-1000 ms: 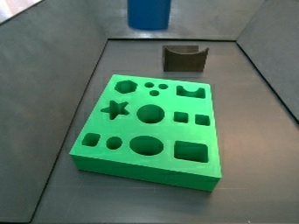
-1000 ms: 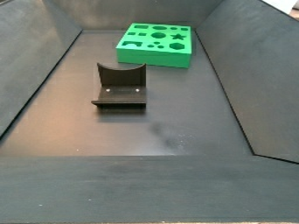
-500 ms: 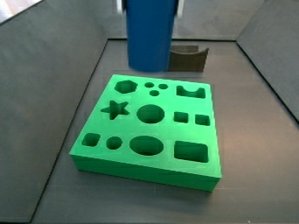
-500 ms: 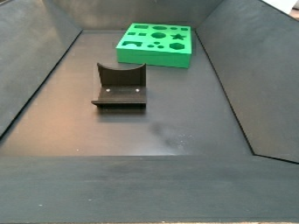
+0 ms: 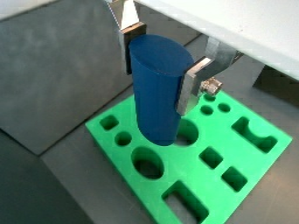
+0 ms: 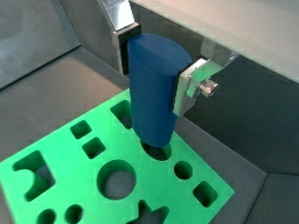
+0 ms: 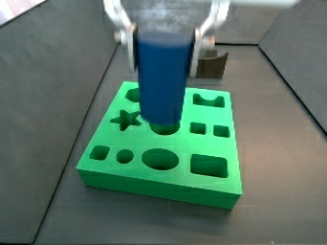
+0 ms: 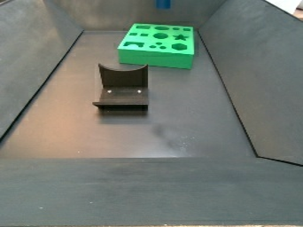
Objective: Pick up the oval object. Move up. Place the oval object on the fixture. Regrasp the oval object. Move to above the board. Insert the oval object.
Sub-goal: Insert the oval object.
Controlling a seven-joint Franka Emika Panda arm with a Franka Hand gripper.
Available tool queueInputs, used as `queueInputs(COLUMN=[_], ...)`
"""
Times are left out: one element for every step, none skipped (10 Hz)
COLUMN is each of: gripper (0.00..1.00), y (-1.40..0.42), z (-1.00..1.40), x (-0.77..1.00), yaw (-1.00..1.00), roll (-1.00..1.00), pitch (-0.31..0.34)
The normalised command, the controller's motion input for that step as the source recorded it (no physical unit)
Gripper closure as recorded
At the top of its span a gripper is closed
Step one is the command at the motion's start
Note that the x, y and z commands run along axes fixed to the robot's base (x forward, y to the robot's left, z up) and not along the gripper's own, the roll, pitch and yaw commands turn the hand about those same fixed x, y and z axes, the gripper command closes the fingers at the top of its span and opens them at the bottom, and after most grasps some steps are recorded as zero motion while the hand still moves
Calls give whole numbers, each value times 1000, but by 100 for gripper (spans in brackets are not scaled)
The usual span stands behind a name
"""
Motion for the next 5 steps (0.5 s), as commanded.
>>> queueInputs(gripper=[100, 100, 100, 100, 100], y=[-117, -149, -97, -91, -69], z=[-437, -431, -400, -469, -414], x=[0, 0, 3, 0, 0], yaw=[0, 0, 0, 0, 0], roll=[9, 36, 21, 59, 56], pitch=[-66, -70, -50, -71, -59])
